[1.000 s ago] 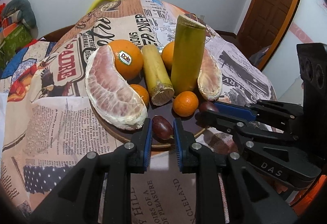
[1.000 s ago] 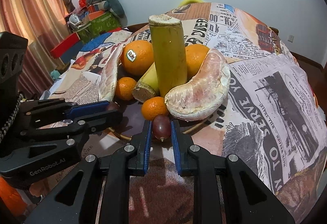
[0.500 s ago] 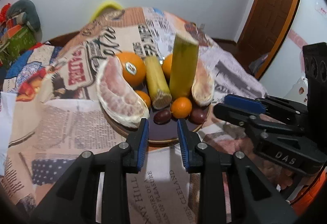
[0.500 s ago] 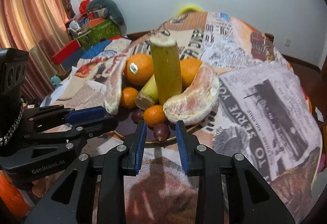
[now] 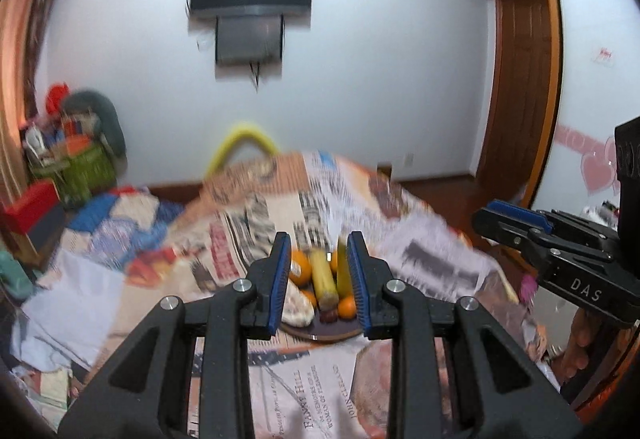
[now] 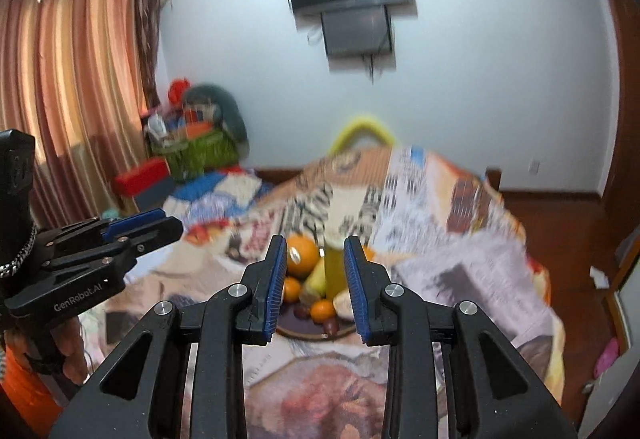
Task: Organize fruits
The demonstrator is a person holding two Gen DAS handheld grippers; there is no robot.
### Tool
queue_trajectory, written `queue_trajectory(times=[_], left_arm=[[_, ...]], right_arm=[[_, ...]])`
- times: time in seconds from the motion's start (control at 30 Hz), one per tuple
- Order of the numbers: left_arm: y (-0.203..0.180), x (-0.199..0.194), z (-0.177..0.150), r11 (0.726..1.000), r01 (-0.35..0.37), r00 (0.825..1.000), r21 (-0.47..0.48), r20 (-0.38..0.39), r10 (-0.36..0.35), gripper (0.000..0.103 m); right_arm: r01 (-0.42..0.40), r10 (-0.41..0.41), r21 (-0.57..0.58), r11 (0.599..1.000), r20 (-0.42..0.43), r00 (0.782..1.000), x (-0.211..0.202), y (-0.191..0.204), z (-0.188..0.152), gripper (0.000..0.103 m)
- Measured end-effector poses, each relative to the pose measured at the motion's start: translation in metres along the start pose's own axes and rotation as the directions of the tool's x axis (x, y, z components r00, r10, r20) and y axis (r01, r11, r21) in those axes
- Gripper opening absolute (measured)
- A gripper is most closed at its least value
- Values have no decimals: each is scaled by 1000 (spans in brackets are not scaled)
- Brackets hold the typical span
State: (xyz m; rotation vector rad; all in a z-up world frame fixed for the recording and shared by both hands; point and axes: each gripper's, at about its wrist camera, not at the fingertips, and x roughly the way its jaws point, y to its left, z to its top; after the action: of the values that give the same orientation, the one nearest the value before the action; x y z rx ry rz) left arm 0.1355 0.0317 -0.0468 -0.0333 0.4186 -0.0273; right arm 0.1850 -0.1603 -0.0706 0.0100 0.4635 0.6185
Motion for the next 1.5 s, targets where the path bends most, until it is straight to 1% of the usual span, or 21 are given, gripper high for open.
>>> queue_trajectory(times=[0.1,0.17,0.2,0.23,0.27,0.33,0.4,0.43,0.47,0.53,0.6,0.7,0.77,0.8,0.9,1.07,1.5], left_arm=[[-4,-32,12,1000,-3,997,-1,77,3,30],[-6,-52,16,1000,-6,993,-4,120,7,34],[-7,-59,17,1000,-8,990,-5,138,9,38],[-8,-66,18,1000,-12,988,-5,157,12,40],[-9,-74,18,1000,-20,984,-4,179,20,46],[-11,-88,18,999,-38,977,-3,210,38,64],[-12,-96,17,999,-49,973,-10,227,50,73],[-12,-100,17,999,-48,971,-13,235,50,74],[-13,-103,17,999,-47,970,-12,239,48,77],[-14,-109,16,999,-52,967,-7,249,52,88],[-15,-113,15,998,-62,964,-1,260,60,93],[-18,-118,13,998,-69,961,4,269,65,100],[-18,-119,13,998,-68,961,0,269,65,101],[-18,-120,12,998,-67,961,-1,268,65,101],[-17,-123,9,998,-66,962,-10,264,66,102],[-16,-123,7,998,-64,963,-20,261,67,102],[-15,-121,6,998,-59,965,-23,254,63,103]], right_arm=[[23,-22,-18,1000,76,997,-29,13,8,27],[44,-39,-33,999,123,992,-47,22,11,29],[52,-46,-38,998,141,989,-54,25,12,31],[59,-52,-41,997,160,986,-61,29,13,37],[69,-60,-41,997,181,982,-67,32,13,46],[89,-79,-36,995,219,972,-78,37,14,54],[101,-89,-40,994,231,969,-82,42,14,56],[104,-91,-42,994,238,967,-84,44,14,59],[105,-92,-41,994,243,966,-84,45,14,67],[119,-106,-35,992,261,959,-86,48,13,79],[127,-114,-33,991,270,956,-87,49,13,82],[137,-125,-23,990,278,953,-86,49,12,91],[151,-140,-17,988,283,949,-88,50,9,102],[162,-151,-13,987,287,946,-87,50,8,103],[175,-164,-12,984,284,945,-91,50,8,103],[175,-165,-10,985,275,947,-96,49,3,103],[178,-167,-14,984,281,945,-99,51,3,103]])
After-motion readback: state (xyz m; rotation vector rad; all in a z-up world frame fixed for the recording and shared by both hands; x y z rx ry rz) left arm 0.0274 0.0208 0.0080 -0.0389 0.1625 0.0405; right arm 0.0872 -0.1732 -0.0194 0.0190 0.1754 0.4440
